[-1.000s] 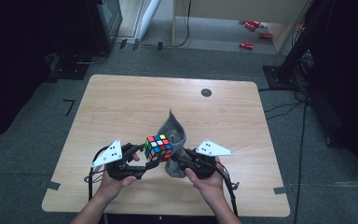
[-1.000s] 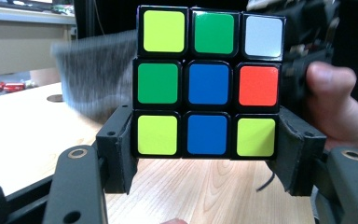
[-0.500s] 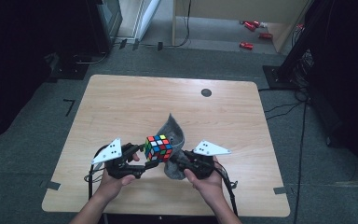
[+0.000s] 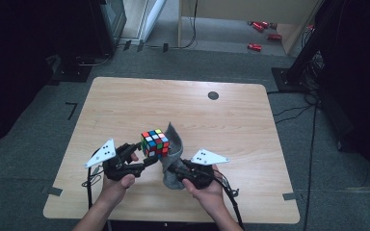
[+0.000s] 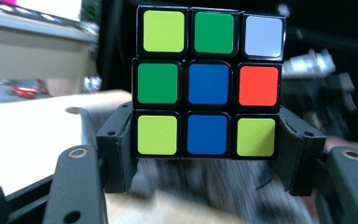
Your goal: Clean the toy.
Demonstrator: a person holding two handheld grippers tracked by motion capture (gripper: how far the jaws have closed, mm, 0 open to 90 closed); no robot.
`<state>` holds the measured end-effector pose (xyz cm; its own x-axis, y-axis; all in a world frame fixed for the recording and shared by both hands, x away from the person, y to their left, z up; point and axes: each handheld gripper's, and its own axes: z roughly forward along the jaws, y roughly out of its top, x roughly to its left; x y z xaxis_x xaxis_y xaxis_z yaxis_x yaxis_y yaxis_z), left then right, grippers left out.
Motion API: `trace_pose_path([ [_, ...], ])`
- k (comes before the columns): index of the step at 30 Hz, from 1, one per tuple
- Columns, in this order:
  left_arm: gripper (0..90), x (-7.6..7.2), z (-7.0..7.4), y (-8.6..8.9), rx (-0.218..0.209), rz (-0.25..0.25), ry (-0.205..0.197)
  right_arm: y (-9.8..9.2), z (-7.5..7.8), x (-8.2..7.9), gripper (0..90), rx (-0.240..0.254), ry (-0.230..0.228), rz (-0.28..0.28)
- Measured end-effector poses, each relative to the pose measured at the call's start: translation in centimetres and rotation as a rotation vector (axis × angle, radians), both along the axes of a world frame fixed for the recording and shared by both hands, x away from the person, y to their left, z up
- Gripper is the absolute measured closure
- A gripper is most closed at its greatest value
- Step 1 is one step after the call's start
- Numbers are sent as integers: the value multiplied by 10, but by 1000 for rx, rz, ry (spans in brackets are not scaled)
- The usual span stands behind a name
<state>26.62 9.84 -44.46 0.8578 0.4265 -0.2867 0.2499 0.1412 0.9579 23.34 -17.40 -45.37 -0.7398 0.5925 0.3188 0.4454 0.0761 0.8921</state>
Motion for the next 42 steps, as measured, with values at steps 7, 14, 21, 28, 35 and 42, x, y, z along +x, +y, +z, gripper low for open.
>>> trace_pose_path([
  [7,348,-3,-7,-14,58,-13,-10,32,-1,-10,690,-24,-20,73],
  [14,348,-2,-3,-5,43,6,-14,-5,-6,5,689,78,39,-148],
  [21,348,-5,-6,-16,95,-7,-24,18,-4,-6,676,-17,-1,-27],
  [28,348,-3,-4,-10,105,23,-28,-2,-3,3,674,12,7,-128],
  [35,348,1,-10,-8,203,83,-31,-48,-4,17,670,-136,-68,-353],
  [42,347,12,-29,-8,302,149,0,-81,-30,37,665,-312,17,-490],
])
